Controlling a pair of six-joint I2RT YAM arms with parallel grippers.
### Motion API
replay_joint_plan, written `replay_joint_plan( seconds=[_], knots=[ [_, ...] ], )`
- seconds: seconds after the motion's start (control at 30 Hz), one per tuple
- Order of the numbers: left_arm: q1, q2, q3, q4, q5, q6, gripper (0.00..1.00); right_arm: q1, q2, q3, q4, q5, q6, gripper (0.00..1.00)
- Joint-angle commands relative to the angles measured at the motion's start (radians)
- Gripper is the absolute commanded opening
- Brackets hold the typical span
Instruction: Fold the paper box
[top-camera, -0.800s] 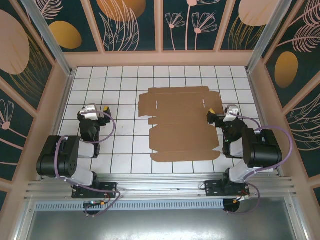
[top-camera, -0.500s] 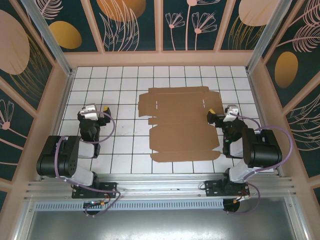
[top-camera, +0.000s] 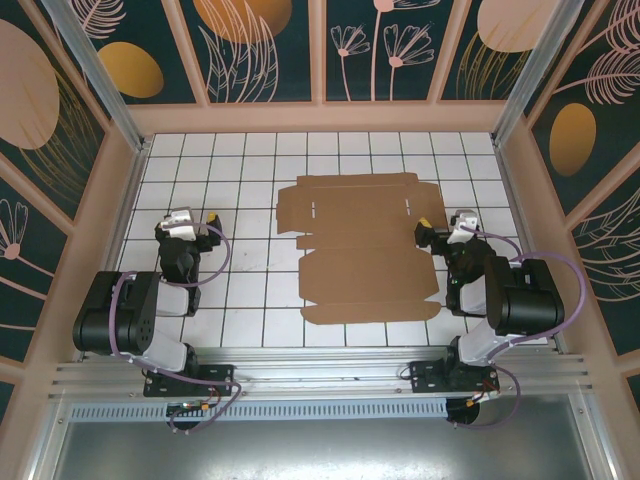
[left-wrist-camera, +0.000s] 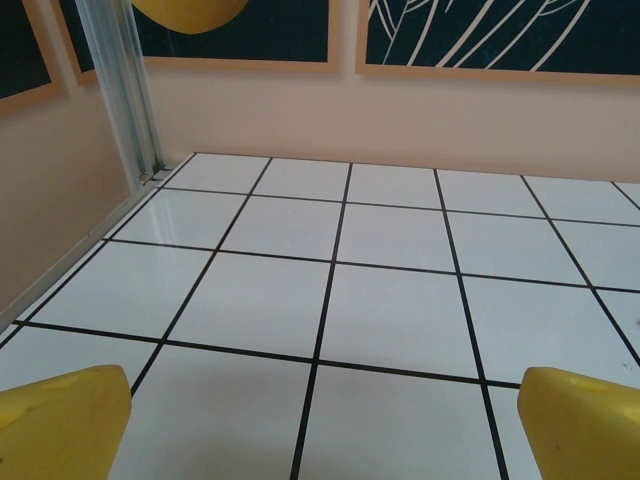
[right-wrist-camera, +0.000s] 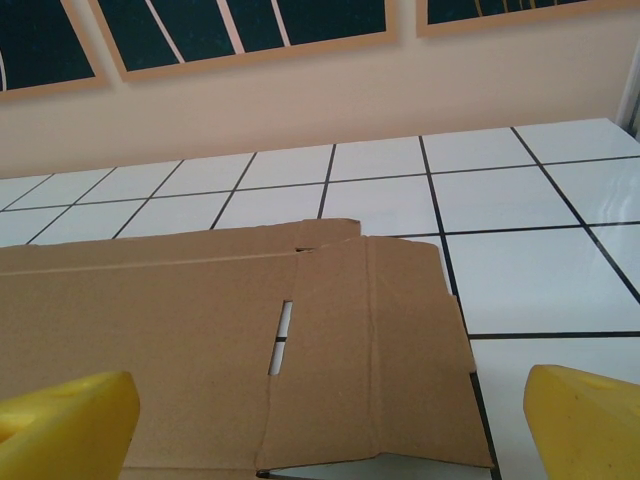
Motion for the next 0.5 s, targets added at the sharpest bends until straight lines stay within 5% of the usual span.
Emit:
replay_joint_plan(
  seconds=[0.0,0.3,0.4,0.47],
  knots=[
    [0.007,-0.002,0.009,0.019,0.018,-0.003,0.99,-0.016,-0.012,0.01,0.025,-0.032,0.008,0.99],
    [0.009,-0.03,0.015,-0.009,0.021,-0.001,0.99,-0.027,-0.032,-0.015,0.071,-0.051,0.02,0.99],
    [-0.008,-0.206,0.081,-0.251,-0.025,0.004,0.99,0.061,-0.23,-0.038,-0.066,0.165,-0.02,0.99],
    [-0.028,-0.31,0.077,-0.226,-0.038,-0.078,0.99,0.178,-0.349,0.003,-0.193,0.27,-0.107,0.99]
  ],
)
